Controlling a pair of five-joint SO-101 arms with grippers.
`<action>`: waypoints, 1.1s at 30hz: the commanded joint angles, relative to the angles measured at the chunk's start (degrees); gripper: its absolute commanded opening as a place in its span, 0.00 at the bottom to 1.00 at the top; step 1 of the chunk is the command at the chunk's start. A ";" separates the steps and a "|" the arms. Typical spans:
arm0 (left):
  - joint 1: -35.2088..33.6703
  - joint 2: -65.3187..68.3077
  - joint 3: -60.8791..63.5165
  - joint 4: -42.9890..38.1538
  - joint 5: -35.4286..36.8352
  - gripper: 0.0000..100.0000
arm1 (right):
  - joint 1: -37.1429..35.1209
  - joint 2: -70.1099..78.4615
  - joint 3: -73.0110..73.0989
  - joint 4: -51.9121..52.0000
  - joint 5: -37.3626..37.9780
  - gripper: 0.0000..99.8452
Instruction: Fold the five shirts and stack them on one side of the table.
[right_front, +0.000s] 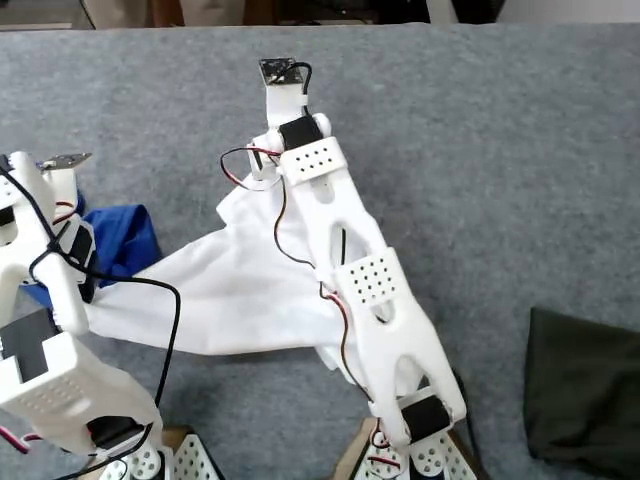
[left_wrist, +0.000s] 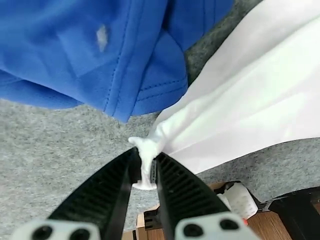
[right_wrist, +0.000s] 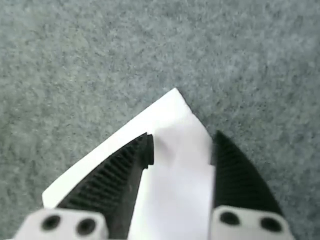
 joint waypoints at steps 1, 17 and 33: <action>-1.67 -3.12 -0.09 -0.09 0.18 0.02 | 0.31 -0.66 -0.22 0.53 0.09 0.05; -2.29 -3.12 -0.09 1.23 0.09 0.02 | 4.97 -0.75 -0.66 15.47 7.12 0.00; 4.31 -15.16 -5.54 0.70 5.10 0.02 | 6.55 -16.31 -18.59 16.26 13.36 0.00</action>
